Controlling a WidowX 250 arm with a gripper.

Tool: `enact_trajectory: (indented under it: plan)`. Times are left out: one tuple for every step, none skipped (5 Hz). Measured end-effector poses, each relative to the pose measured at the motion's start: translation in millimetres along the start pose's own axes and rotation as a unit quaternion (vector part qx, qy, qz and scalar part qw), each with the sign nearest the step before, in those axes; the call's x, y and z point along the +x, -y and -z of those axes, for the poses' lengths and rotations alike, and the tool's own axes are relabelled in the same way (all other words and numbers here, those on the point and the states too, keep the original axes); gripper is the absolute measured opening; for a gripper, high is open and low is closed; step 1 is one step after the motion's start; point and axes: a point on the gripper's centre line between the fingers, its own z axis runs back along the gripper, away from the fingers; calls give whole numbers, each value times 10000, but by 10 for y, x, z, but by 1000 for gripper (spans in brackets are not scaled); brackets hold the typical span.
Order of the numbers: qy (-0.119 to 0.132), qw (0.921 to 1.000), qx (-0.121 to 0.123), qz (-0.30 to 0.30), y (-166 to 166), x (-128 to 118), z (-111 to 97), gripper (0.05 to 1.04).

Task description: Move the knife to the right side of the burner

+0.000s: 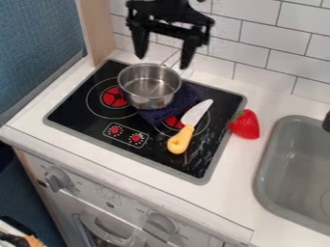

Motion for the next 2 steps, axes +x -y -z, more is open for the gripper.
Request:
enact_trajectory:
  plan:
    - [-267,9975,76,-646,-424,12,151,1001]
    - [-516,9953,-14,-824,-679,-122,280,1001]
